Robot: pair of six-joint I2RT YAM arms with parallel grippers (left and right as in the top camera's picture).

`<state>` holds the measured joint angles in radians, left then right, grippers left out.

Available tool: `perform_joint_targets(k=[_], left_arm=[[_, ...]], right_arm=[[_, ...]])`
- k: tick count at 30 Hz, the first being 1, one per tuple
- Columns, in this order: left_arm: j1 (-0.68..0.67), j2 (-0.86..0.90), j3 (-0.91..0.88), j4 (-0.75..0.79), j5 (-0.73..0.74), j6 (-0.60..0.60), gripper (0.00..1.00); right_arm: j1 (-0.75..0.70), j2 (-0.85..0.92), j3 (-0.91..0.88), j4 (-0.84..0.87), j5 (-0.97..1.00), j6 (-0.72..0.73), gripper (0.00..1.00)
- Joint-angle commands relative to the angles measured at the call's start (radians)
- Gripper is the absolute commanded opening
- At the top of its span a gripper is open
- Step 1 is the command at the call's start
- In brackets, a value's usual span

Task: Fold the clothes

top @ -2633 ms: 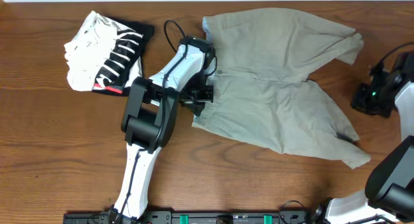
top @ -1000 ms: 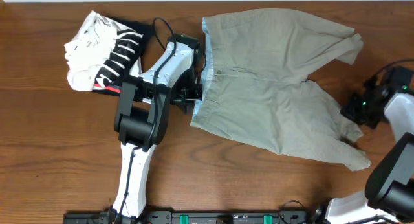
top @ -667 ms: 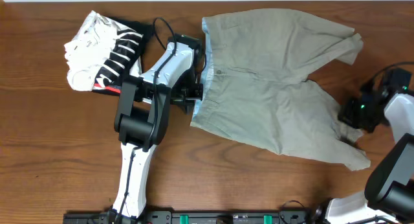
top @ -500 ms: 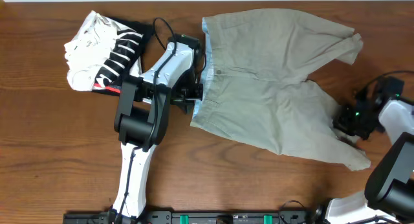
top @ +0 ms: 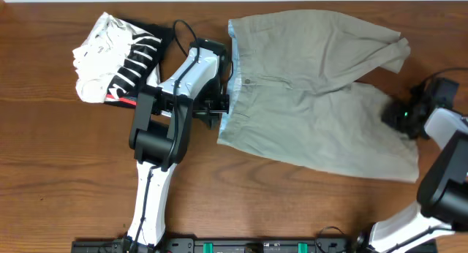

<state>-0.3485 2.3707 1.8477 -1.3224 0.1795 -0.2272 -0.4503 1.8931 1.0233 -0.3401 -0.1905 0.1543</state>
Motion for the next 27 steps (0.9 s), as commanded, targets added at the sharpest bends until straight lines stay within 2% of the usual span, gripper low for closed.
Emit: perform_joint_targets(k=[1, 7, 11, 17, 24, 27], left_arm=[[0.002, -0.039, -0.005, 0.000, -0.009, 0.017, 0.06], [0.002, -0.039, -0.005, -0.001, -0.009, 0.017, 0.06], [0.002, -0.039, -0.005, -0.001, -0.009, 0.017, 0.06], [0.002, -0.086, -0.003, 0.019, -0.009, 0.017, 0.06], [-0.005, -0.320, -0.004, 0.129, -0.008, 0.009, 0.06], [-0.011, -0.380, -0.004, 0.167, -0.004, -0.002, 0.06]], right_arm=[[-0.001, 0.222, -0.028, 0.000, 0.141, 0.004, 0.01], [-0.002, 0.243, 0.074, -0.010, 0.142, -0.052, 0.01], [-0.003, 0.232, 0.153, -0.162, 0.141, -0.051, 0.05], [-0.003, 0.126, 0.230, -0.340, 0.035, -0.150, 0.24], [-0.003, -0.124, 0.232, -0.436, -0.020, -0.151, 0.52], [-0.003, -0.204, 0.232, -0.482, -0.024, -0.147, 0.57]])
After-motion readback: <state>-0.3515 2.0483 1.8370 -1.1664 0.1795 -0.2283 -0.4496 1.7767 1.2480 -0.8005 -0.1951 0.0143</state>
